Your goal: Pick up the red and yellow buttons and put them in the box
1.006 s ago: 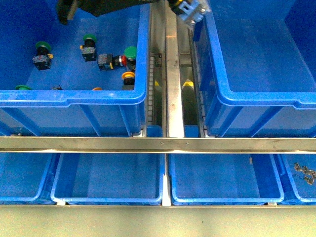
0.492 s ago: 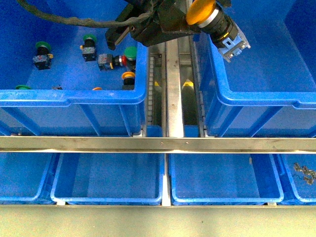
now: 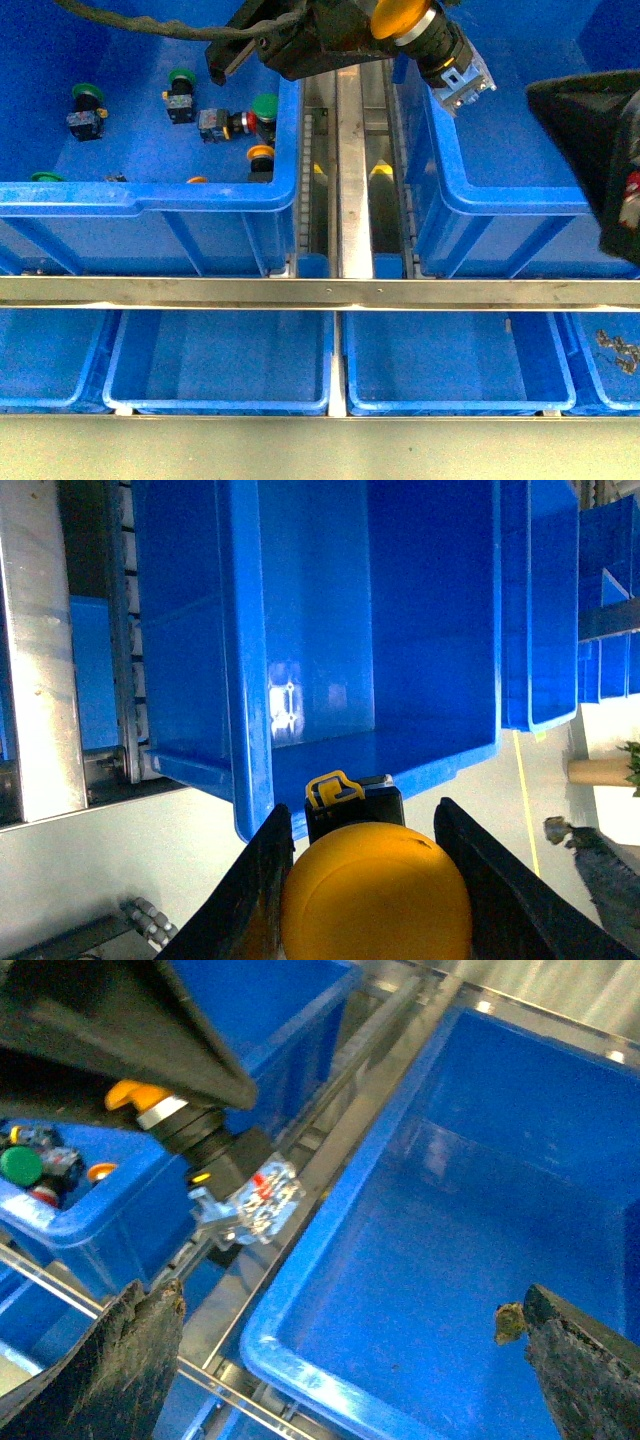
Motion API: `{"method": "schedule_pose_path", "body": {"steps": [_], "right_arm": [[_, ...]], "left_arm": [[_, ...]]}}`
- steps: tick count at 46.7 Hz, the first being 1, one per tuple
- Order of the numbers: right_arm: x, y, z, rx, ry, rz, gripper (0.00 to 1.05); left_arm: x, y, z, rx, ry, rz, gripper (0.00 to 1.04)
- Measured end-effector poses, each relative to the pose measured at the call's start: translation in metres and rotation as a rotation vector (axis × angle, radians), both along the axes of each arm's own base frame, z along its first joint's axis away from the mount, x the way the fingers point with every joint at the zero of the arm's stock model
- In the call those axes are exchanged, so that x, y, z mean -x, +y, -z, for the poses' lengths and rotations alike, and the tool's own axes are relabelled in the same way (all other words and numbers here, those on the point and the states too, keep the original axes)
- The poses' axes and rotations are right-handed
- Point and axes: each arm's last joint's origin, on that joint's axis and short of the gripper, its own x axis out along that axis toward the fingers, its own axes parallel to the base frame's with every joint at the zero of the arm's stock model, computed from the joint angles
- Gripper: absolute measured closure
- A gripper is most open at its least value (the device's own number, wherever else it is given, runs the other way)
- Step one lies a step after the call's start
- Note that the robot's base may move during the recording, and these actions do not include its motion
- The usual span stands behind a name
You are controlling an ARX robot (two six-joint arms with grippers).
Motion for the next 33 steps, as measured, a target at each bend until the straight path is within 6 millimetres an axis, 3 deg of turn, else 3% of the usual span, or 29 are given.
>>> {"method": "schedule_pose_path", "body": {"steps": [10, 17, 33], "right_arm": [[-0.001, 0.028, 0.008, 0.044, -0.025, -0.115, 0.06], [-0.012, 0.047, 0.011, 0.077, -0.077, -0.144, 0.06], [-0.043, 0.054, 0.016, 0.165, -0.168, -0.11, 0.06]], "left_arm": [[-0.005, 0.0, -0.008, 0.01, -0.023, -0.005, 0.71], [-0.007, -0.001, -0.009, 0.01, -0.025, -0.008, 0.71], [-0.008, -0.002, -0.009, 0.009, -0.023, -0.009, 0.71]]}}
